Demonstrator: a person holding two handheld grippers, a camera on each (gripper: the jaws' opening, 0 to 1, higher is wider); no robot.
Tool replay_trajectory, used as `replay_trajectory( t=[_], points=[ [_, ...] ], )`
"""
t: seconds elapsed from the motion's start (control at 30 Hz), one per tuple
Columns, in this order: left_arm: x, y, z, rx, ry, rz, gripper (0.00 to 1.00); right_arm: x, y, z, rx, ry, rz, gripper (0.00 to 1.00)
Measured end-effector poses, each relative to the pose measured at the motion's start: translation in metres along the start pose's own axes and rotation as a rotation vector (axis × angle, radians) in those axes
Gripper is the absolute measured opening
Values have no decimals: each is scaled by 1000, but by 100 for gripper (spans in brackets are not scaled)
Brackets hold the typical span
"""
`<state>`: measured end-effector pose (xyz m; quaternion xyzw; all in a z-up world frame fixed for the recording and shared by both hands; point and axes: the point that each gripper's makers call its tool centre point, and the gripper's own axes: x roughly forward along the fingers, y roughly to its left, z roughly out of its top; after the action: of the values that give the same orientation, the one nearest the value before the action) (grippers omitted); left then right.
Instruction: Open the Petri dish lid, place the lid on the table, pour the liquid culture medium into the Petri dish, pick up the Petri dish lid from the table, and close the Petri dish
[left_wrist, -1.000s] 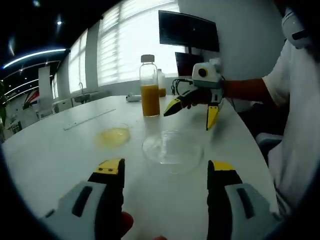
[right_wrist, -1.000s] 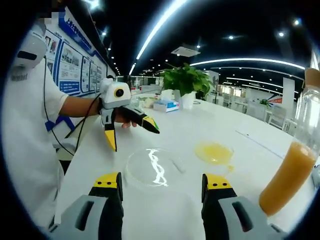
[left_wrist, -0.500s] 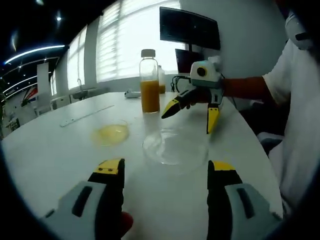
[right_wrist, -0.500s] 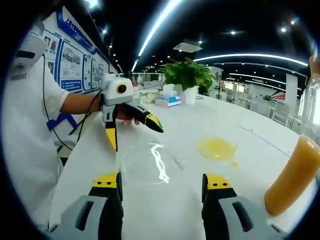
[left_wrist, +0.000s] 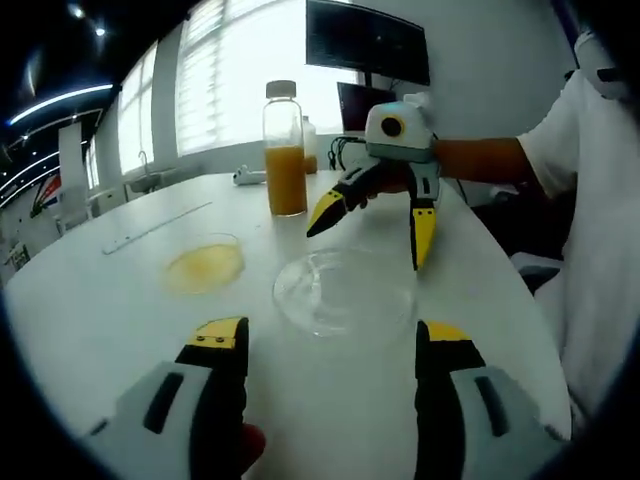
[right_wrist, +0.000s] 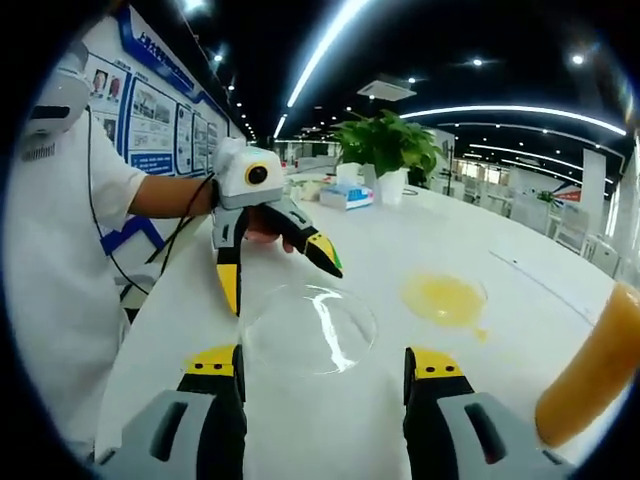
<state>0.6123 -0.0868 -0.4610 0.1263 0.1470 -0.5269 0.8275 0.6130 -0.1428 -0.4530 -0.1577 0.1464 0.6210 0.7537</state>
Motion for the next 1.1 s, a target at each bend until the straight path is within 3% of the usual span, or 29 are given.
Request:
replay_trajectory(
  t=[0.6,1.1],
  points=[
    [14,-13,1,7,42,-72,59,14,4,-5,0,32,78,58],
    [17,-11,-1,18,77,-68,59,20,5,-2,-19,47,113,56]
  ],
)
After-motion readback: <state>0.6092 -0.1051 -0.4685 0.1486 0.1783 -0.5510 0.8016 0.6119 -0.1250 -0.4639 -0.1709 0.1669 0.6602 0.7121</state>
